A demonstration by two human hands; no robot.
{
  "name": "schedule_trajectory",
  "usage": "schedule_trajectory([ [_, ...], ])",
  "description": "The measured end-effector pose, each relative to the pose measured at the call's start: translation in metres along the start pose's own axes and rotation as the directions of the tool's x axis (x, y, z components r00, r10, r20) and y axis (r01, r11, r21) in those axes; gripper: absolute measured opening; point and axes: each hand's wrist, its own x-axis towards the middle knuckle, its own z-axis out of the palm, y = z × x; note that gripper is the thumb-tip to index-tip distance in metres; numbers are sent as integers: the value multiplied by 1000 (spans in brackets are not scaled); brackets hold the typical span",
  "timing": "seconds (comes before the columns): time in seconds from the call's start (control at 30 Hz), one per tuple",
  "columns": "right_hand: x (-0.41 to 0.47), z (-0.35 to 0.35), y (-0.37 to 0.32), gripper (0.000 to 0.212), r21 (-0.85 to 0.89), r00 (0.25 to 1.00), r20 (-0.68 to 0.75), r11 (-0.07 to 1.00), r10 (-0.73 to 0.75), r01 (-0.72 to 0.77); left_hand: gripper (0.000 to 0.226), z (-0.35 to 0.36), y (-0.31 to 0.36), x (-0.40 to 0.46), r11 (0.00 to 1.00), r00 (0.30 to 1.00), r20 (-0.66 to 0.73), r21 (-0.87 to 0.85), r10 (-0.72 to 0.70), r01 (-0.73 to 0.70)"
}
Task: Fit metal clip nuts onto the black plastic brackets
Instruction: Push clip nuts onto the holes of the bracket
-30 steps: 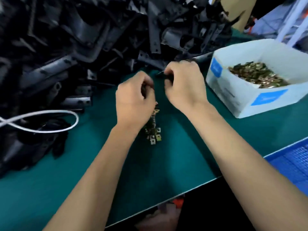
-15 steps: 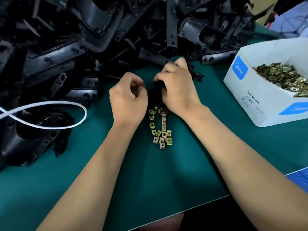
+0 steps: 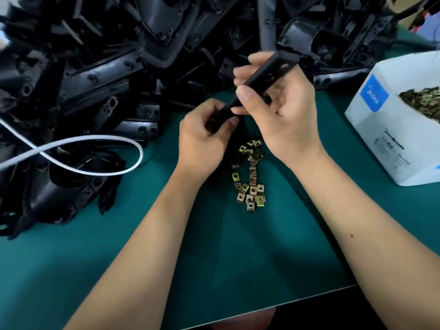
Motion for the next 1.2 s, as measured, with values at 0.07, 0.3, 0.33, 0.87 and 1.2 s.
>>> schedule_trajectory([
  [0.07,2,-2,2,46,-164,999,-40,986,33,-40,13,-3,-3,3,1000,997,-74,14,-14,16],
  [0.3,9,-27,8,42,-770,892,195,627,409,-119,11,-7,-7,7,921,926,-249,-341,-282,189],
  [0.33,8,-26,6,50,-809,827,263,581,497,-91,12,-7,-7,8,897,910,-255,-387,-328,214],
  [0.87,5,-19,14,13,-492,852,316,840,417,-228,40,-18,1,8,633,932,67,-716,-357,294],
  [1.2,5,-18,13,34,-148,872,279,915,402,-375,35,-23,4,7,556,912,205,-737,-356,383],
])
